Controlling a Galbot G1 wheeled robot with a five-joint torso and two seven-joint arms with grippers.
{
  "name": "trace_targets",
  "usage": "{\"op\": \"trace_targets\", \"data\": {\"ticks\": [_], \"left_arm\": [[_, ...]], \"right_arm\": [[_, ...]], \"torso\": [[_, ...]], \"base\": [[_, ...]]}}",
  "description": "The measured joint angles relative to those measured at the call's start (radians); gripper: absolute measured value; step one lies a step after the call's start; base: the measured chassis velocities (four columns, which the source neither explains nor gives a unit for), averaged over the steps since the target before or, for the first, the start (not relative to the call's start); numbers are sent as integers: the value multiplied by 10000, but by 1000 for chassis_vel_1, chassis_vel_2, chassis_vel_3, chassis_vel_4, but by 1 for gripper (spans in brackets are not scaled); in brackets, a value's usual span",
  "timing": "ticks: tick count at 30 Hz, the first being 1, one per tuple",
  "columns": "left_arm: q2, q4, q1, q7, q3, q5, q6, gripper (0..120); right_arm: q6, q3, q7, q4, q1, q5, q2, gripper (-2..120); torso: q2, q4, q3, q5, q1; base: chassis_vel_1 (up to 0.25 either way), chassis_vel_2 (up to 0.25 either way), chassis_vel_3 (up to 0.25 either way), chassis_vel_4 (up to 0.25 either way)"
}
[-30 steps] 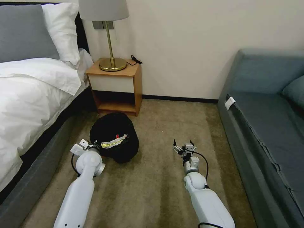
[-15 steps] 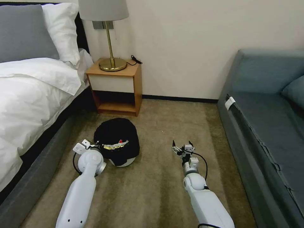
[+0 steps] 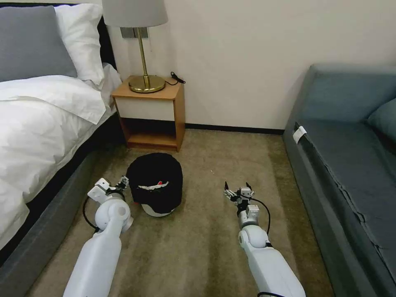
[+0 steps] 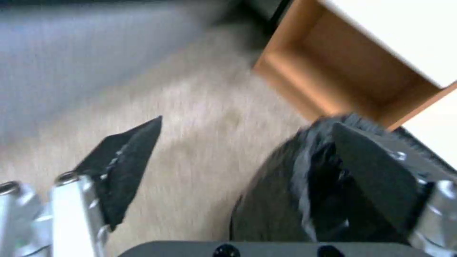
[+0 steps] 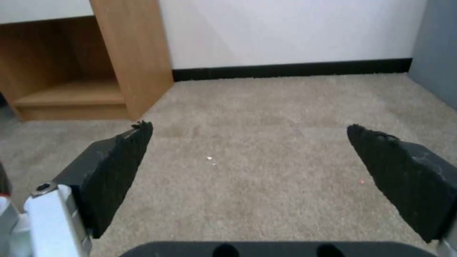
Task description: Pick up the trash bin, then pick up the garbage on the floor and place it into the trash bin.
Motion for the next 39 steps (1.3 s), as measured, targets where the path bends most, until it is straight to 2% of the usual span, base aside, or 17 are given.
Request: {"op": "trace_targets", "data": {"ticks": [1,2,4,5,7,9,10,13,17,22,26,32,39], "left_arm": [[78,-106,100,220,0,293,-84,99],[282,-333,342,784,-2,1020,-334,100],[312,-365,377,860,-2,1120,-371,100],[520,-602,639,1377,8,1737,-680,100],[550,-637,679,1456,10,1824,-732,100],[828,-964,1025,2080,60,2545,-1234,100],[828,-964,1025,2080,60,2545,-1234,100],[1264,-1446,1736,3368,214,3965,-2697,100],[1304,-1492,2068,3798,459,4566,-3049,100],[1225,-1208,2225,3839,774,4984,-3054,100],[944,-783,2417,3841,1200,5553,-3227,100],[792,-896,2589,3786,1400,5722,-3322,100],[785,-933,2607,3732,1414,5714,-3327,100]], "right_arm": [[-2,0,3,26,-8,0,10,100],[-9,0,16,99,-29,-4,39,100],[-10,0,17,105,-30,-5,40,100],[-15,1,31,182,-62,-19,65,100],[-16,0,32,193,-68,-22,68,100],[-21,0,50,290,-118,-46,93,100],[-21,0,50,290,-118,-46,93,100],[-21,77,165,537,-257,-190,163,100],[9,254,225,905,-457,-254,253,100],[31,437,240,1277,-650,-238,302,100],[112,712,233,1747,-914,-196,329,100],[223,970,-152,2022,-1121,-279,549,100],[248,1033,-307,2066,-1150,-330,621,100]], "torso": [[0,1,0,0,0],[0,0,0,0,0],[0,0,-1,0,0],[0,1,0,0,0],[0,1,0,0,0],[0,1,0,0,0],[0,1,0,0,0],[2,1,-1,1,0],[2,0,-1,1,0],[2,0,-1,1,0],[2,-1,-1,1,0],[2,-1,-1,1,0],[2,0,-1,2,0]], "base": [[0,0,0,0],[0,0,0,0],[0,0,0,0],[0,0,0,0],[0,0,0,0],[0,0,0,0],[0,0,0,0],[0,0,0,0],[0,0,0,0],[0,0,0,0],[0,0,0,0],[0,0,0,0],[0,0,0,0]]}}
